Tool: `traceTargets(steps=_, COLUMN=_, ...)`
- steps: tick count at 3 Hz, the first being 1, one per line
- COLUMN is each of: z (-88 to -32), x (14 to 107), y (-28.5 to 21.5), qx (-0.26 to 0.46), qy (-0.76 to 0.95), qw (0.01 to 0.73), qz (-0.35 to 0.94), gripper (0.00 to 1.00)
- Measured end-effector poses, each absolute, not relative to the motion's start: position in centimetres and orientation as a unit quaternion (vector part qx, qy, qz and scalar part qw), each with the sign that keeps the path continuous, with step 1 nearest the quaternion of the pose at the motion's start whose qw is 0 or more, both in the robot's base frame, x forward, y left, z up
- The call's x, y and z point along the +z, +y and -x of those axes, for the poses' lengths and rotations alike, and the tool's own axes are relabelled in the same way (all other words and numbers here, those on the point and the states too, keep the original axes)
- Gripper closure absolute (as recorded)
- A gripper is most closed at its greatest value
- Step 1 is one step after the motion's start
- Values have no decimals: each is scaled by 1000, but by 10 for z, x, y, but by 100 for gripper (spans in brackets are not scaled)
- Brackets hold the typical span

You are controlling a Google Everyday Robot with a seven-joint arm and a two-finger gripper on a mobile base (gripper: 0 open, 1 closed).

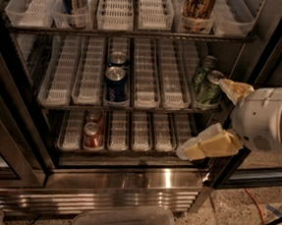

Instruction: Pick orange can from top shelf of fridge

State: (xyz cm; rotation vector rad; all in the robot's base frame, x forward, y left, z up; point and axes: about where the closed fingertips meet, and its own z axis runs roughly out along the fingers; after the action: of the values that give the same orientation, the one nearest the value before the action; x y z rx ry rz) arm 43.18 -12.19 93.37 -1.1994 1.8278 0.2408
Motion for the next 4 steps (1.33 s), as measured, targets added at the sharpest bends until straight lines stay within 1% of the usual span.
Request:
traceTargets(steps=1, z=-432, x=935, y=-122, qx=97, qy=740, qw=455, qz=486, gripper=0)
traceTargets(steps=2, z=-435, x=936, y=-121, qx=108, qy=744, qw=471, qz=460, gripper=0)
traceTargets(steps=3, z=-443, x=922, y=-119, qx=127, qy=753, qw=520, qz=382, gripper=0)
traceTargets(steps=4, z=-455, x=927, y=-125, qx=122, qy=751, qw=577, qz=297, gripper=0)
